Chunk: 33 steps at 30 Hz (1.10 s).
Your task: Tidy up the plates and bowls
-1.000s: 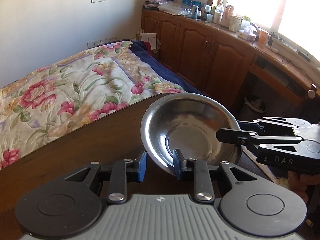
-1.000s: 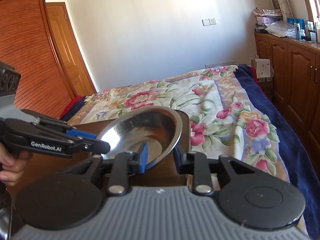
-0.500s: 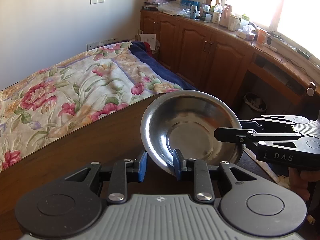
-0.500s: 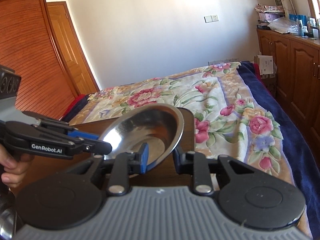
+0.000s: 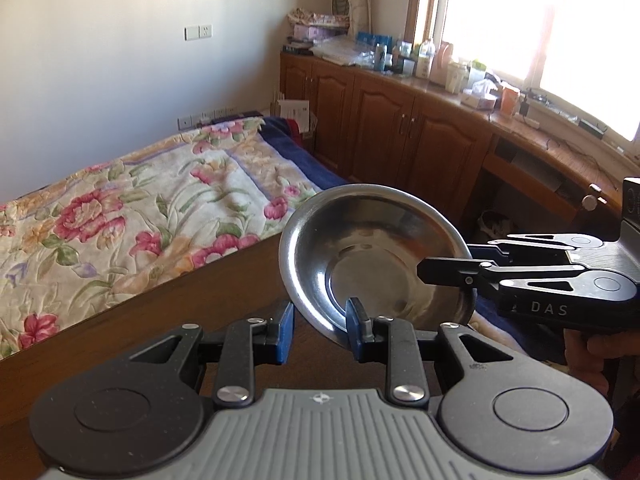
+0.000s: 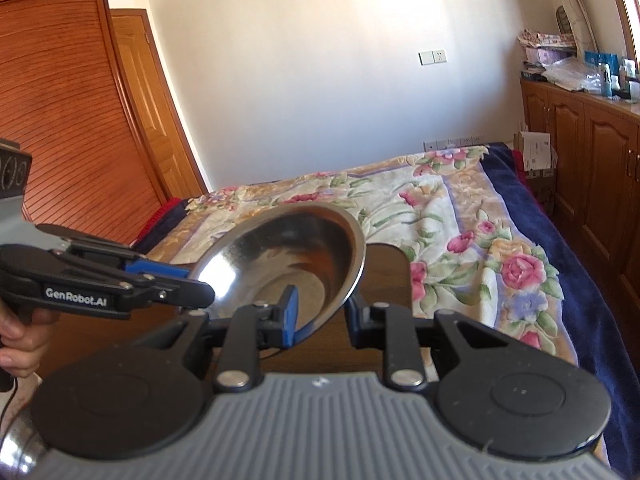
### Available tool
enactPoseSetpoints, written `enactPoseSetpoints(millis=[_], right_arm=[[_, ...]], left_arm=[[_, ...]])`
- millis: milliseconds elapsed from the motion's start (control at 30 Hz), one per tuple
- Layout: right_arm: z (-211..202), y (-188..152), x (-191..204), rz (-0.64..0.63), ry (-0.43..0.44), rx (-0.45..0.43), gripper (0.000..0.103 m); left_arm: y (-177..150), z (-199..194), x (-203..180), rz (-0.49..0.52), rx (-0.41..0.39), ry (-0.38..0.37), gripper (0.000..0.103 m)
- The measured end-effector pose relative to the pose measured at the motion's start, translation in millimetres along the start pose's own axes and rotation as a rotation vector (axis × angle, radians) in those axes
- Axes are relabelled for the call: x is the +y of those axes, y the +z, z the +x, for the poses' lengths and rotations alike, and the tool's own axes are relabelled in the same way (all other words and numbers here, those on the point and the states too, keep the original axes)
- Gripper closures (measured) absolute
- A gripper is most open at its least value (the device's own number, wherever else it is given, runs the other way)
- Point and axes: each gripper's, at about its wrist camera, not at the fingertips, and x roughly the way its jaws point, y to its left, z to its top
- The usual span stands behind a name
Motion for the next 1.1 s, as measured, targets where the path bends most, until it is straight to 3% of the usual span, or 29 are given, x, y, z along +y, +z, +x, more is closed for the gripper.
enactPoseSetpoints(millis=[367, 1100], right_arm=[[-20.6, 5.6, 38.9, -0.052, 0.021, 0.002, 0.076], [-56.1, -26.3, 110.2, -0.093, 0.089, 0.042, 0.076]], left_arm=[[-21.4, -59.5, 6.6, -0.024, -0.066, -0.009, 0.074], [-93.4, -147.2, 12.8, -0.053, -0.145, -0.003, 0.074]])
